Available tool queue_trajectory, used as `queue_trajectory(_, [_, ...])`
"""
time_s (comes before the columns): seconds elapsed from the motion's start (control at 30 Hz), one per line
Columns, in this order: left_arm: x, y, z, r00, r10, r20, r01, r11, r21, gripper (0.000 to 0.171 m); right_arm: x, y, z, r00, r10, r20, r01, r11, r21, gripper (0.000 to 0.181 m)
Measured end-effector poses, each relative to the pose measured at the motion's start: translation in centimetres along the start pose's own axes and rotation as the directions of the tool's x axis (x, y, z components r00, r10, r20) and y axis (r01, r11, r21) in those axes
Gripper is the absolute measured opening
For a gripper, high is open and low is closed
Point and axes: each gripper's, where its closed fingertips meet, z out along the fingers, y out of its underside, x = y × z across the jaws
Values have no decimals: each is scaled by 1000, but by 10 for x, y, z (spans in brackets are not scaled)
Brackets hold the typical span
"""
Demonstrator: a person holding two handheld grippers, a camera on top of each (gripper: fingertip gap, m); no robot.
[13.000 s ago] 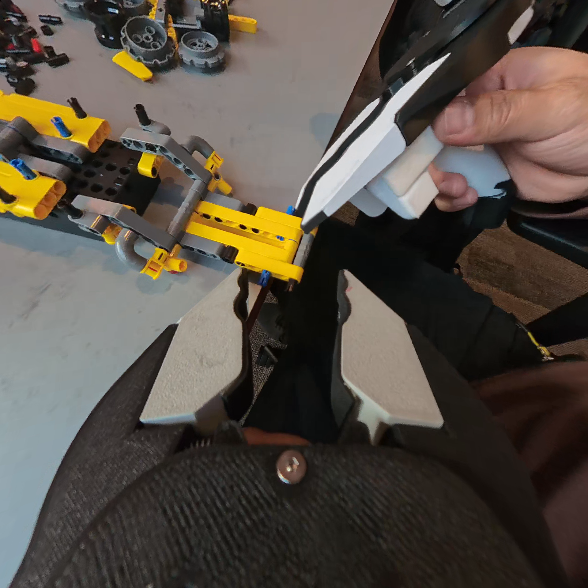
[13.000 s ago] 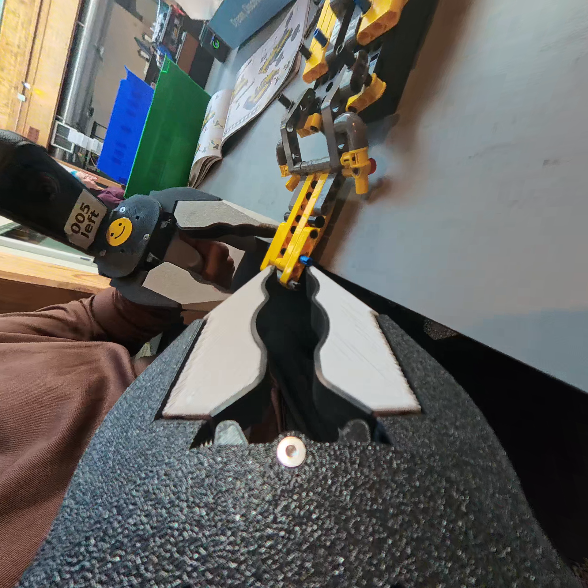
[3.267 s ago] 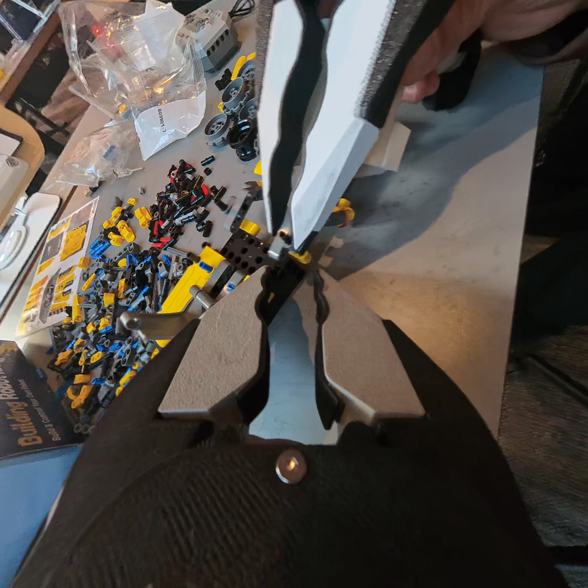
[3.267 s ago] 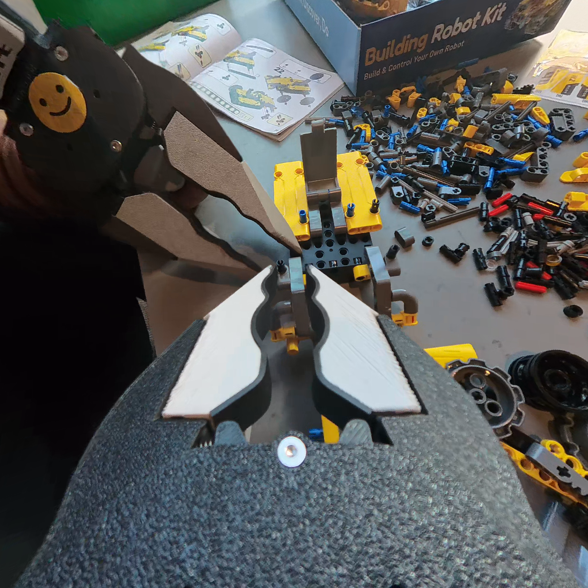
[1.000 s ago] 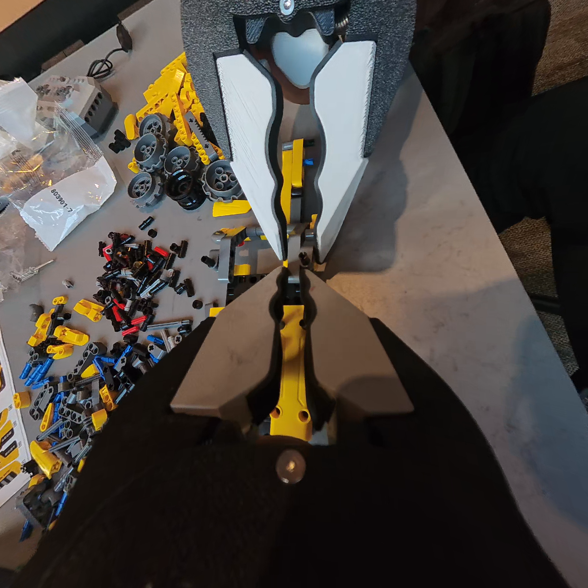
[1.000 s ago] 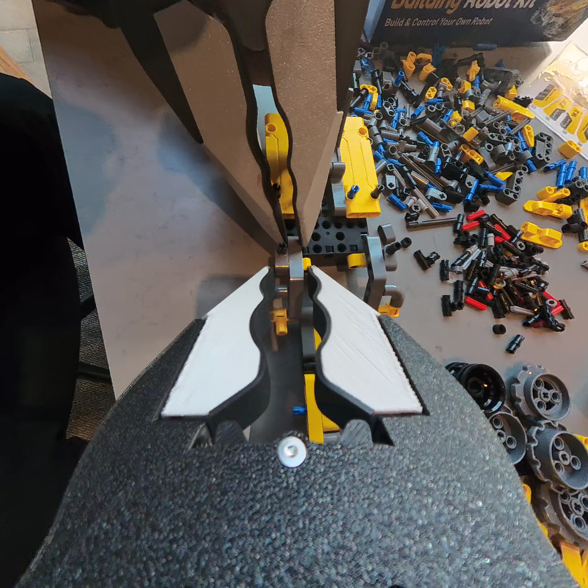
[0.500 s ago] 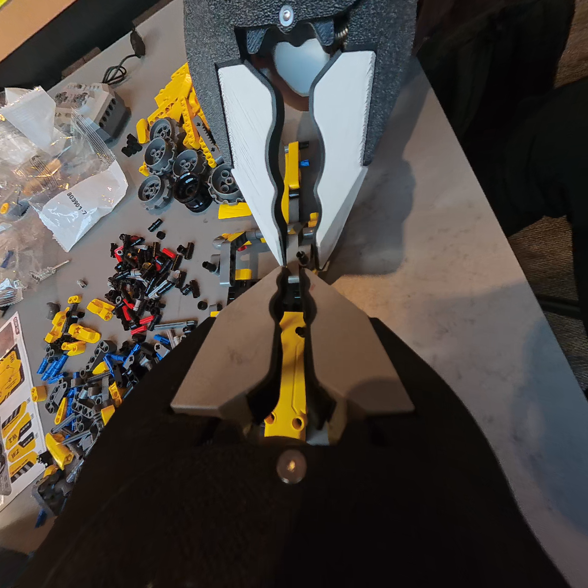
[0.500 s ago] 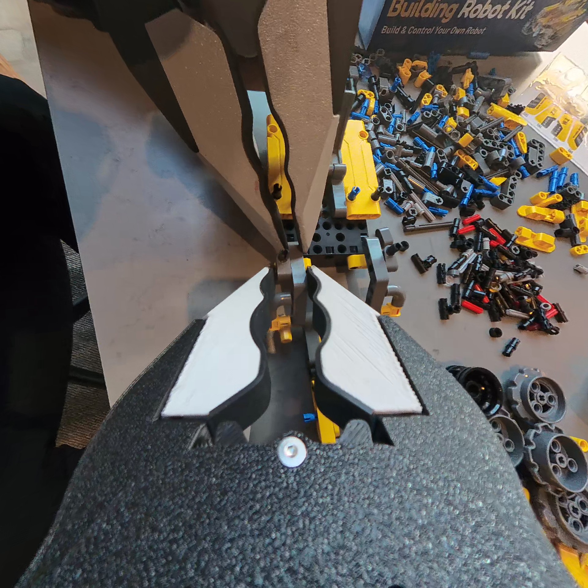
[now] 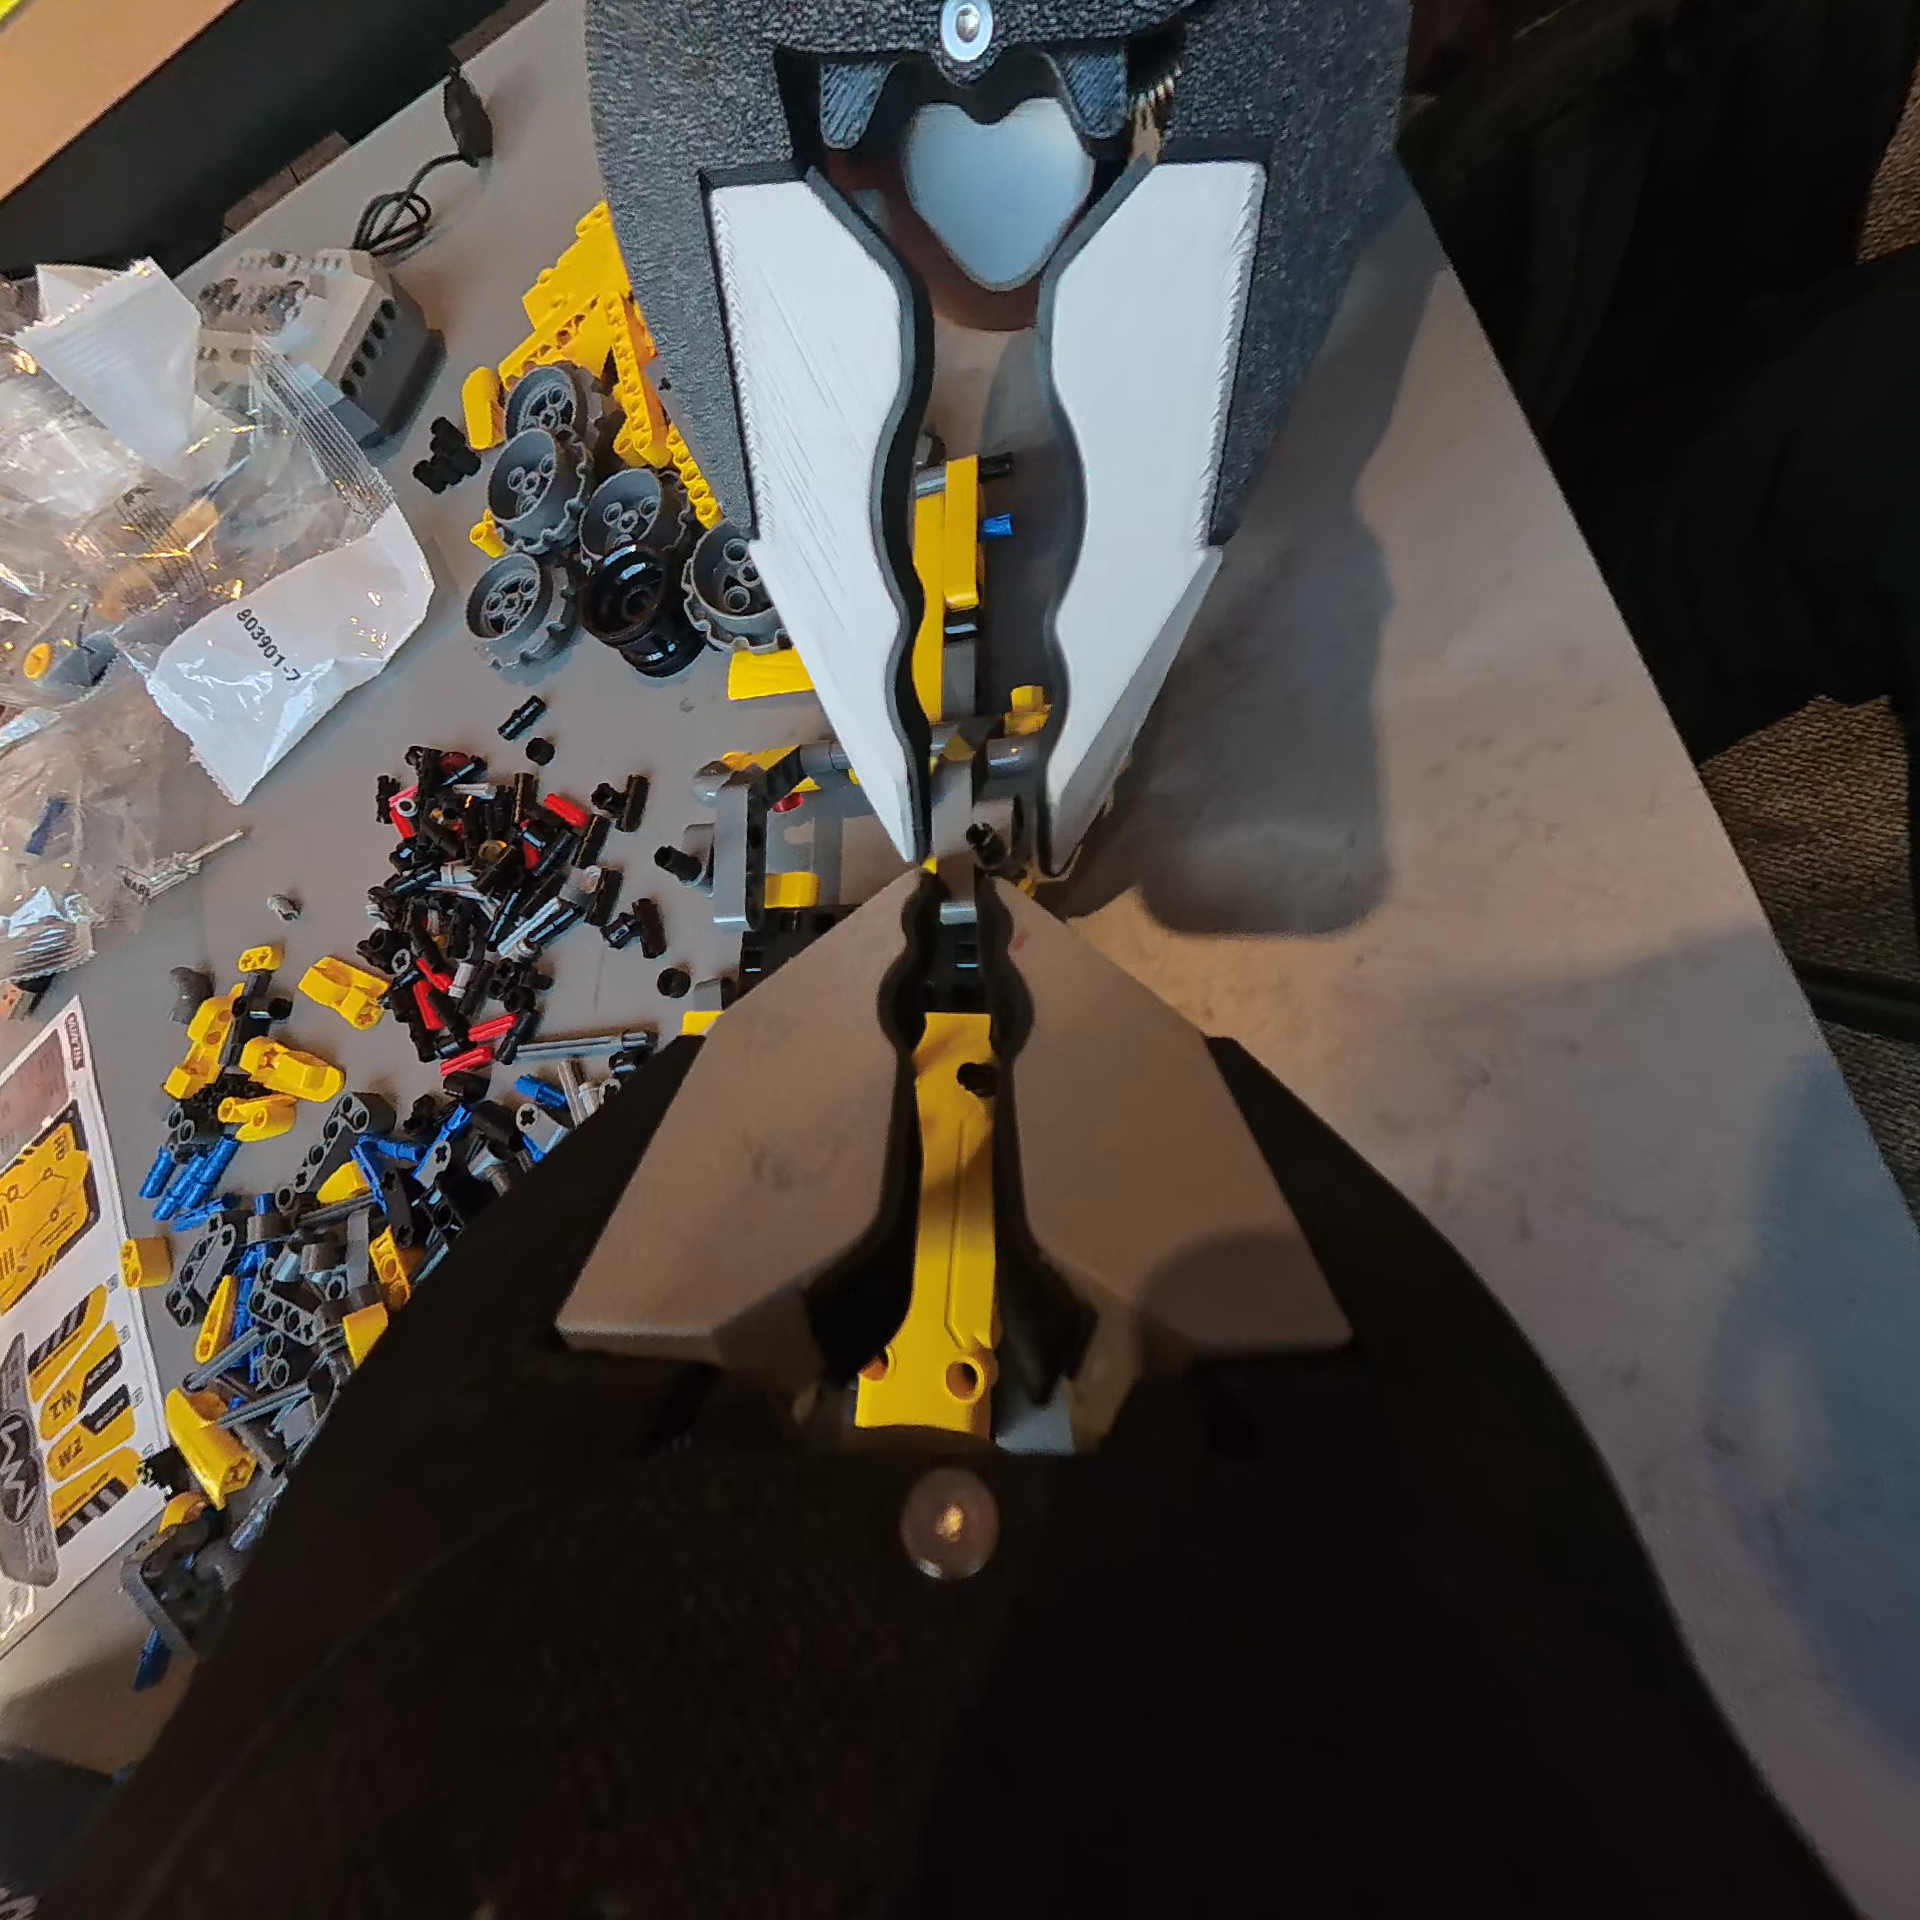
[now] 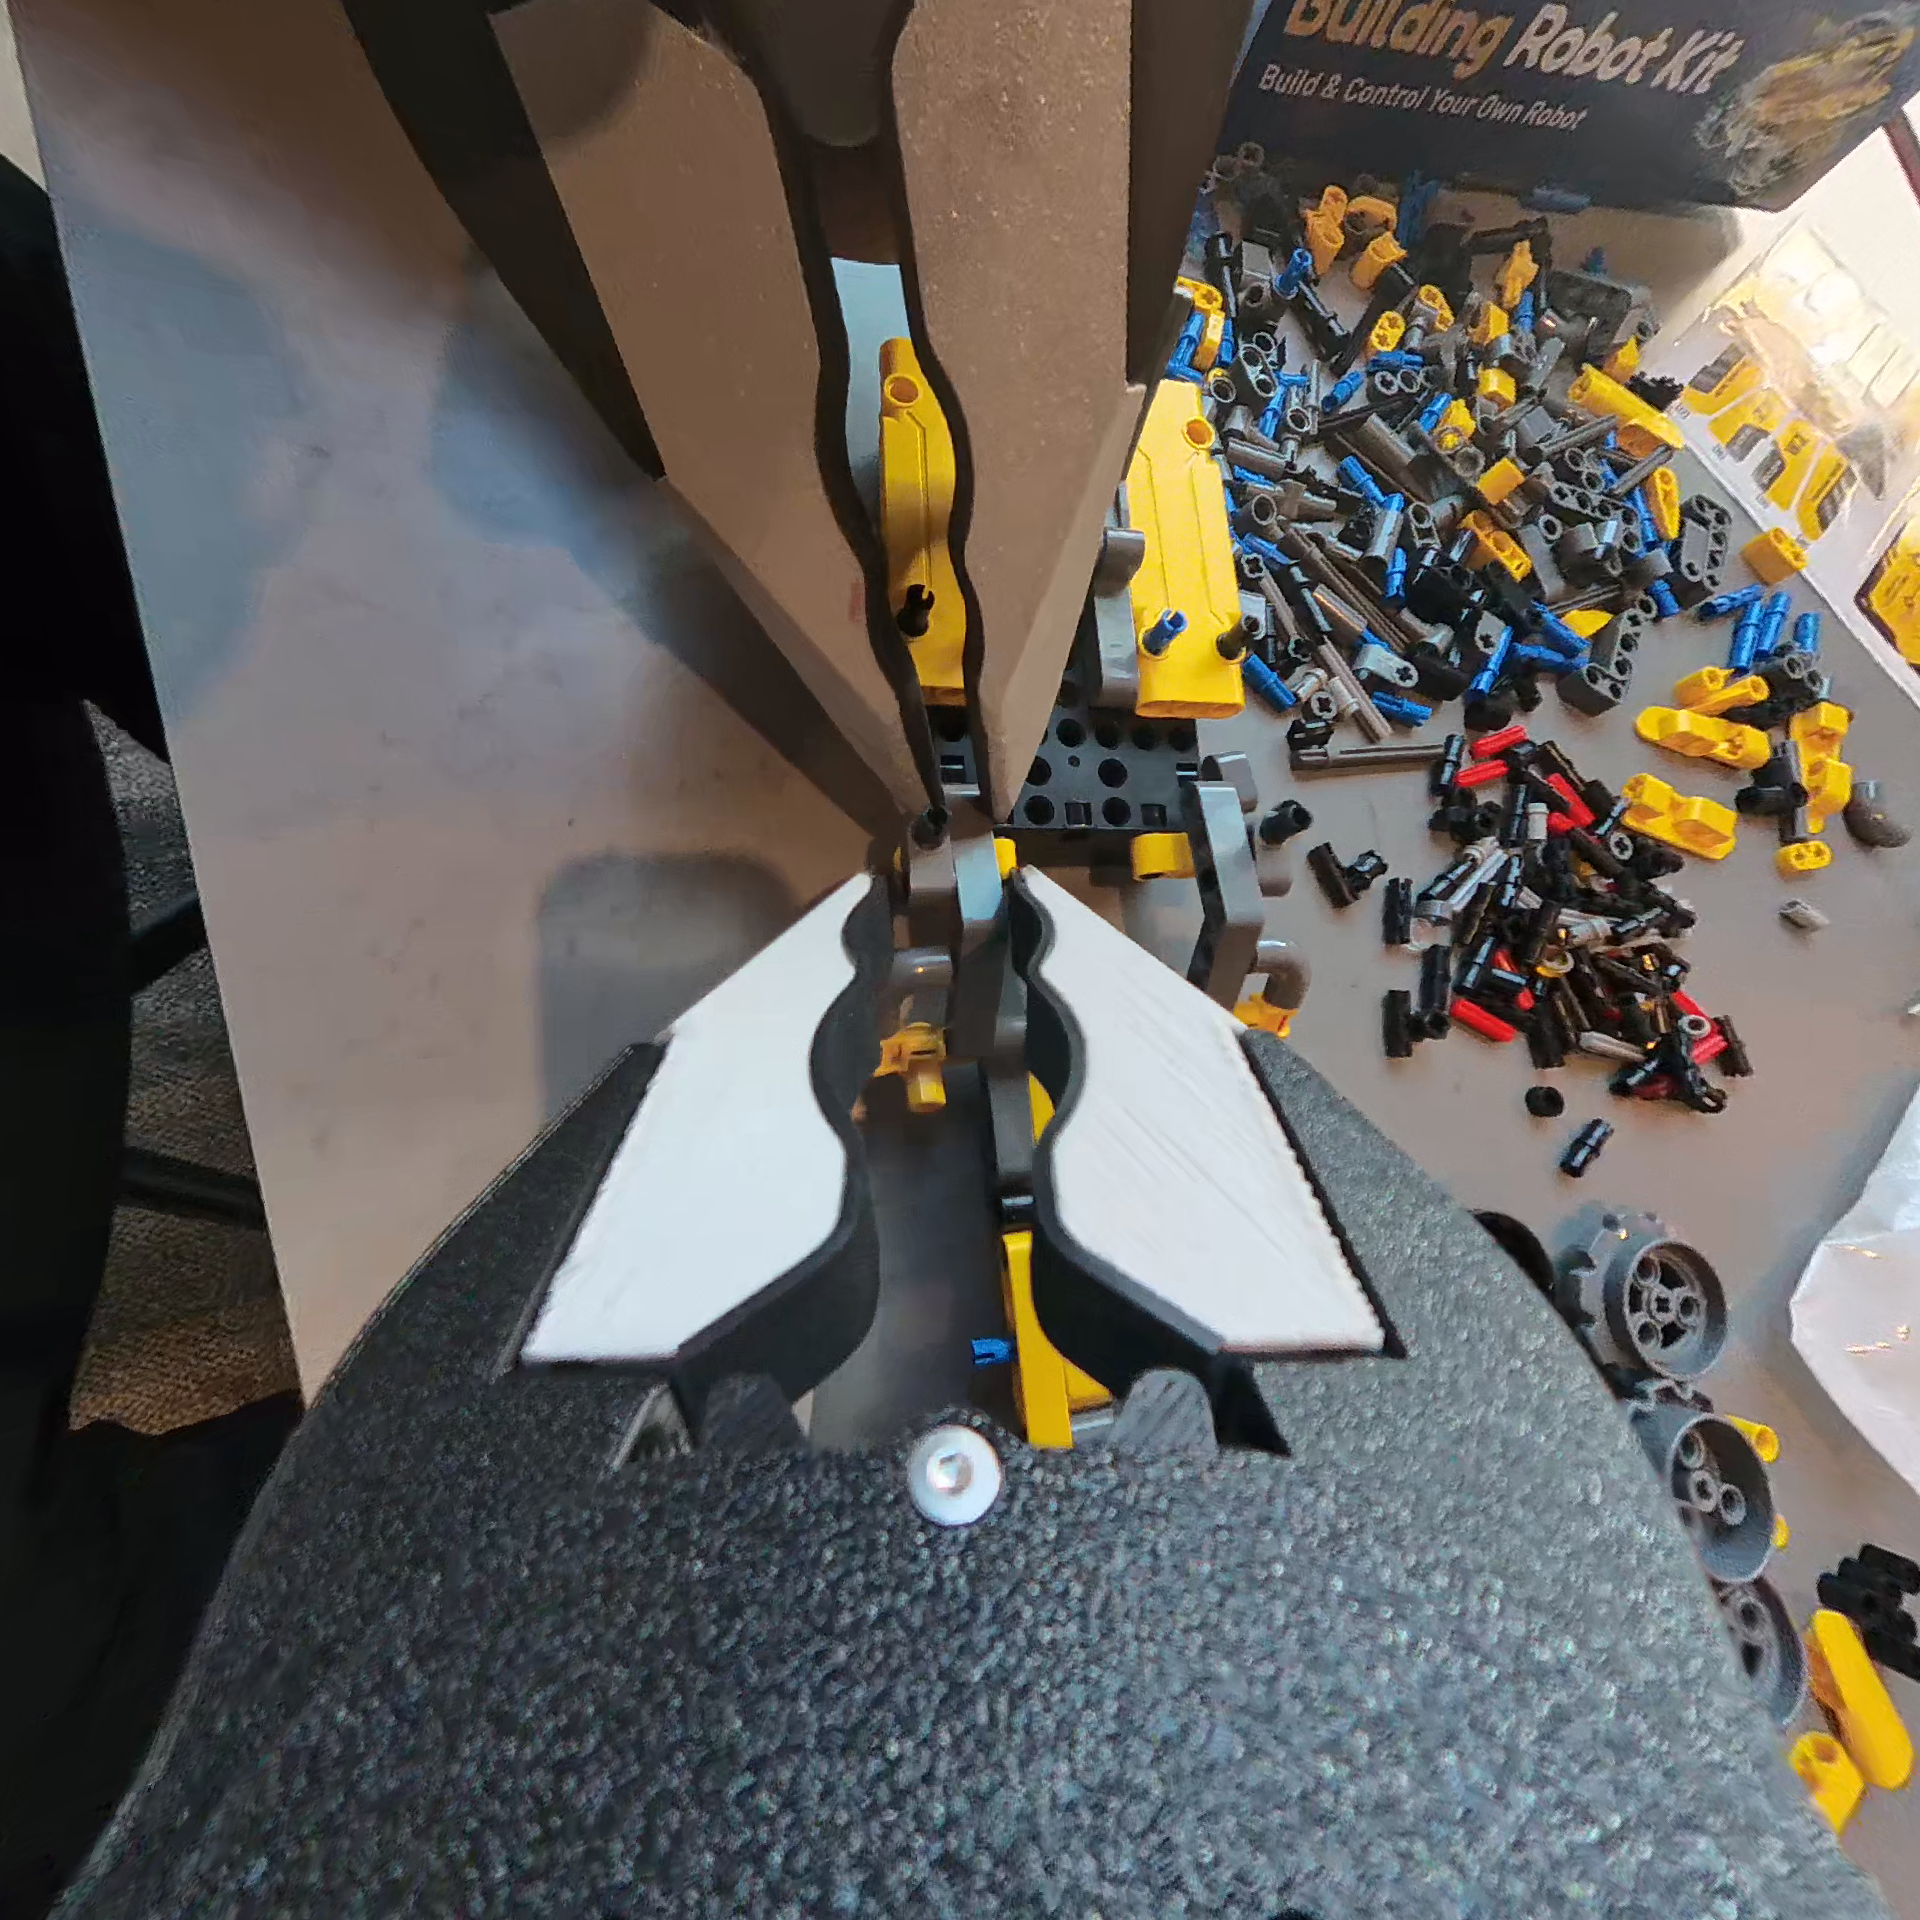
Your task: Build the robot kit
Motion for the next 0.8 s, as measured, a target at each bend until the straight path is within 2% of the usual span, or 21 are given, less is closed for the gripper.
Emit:
queue_trajectory(0.1, [1,0,0,1000,-2,-3,2,1000,2,4,3,4,3,999,-28,-16,27,998,-48,33])
queue_trajectory(0.17, [1,0,0,1000,-2,-3,2,1000,3,4,2,4,6,999,-36,-8,35,998,-59,32])
queue_trajectory(0.23, [1,0,1,1000,-2,-2,2,1000,3,4,0,3,8,999,-40,5,40,997,-61,21])
queue_trajectory(0.7, [2,-2,0,998,55,25,-55,998,0,4,-2,2,8,991,72,110,-70,997,-25,20])
queue_trajectory(0.73, [3,-2,0,996,88,32,-88,996,1,6,-2,2,8,991,76,114,-73,997,-26,20])
queue_trajectory(0.8, [7,-1,-1,980,190,60,-190,982,-9,26,-3,2,8,990,79,120,-76,997,-30,20])
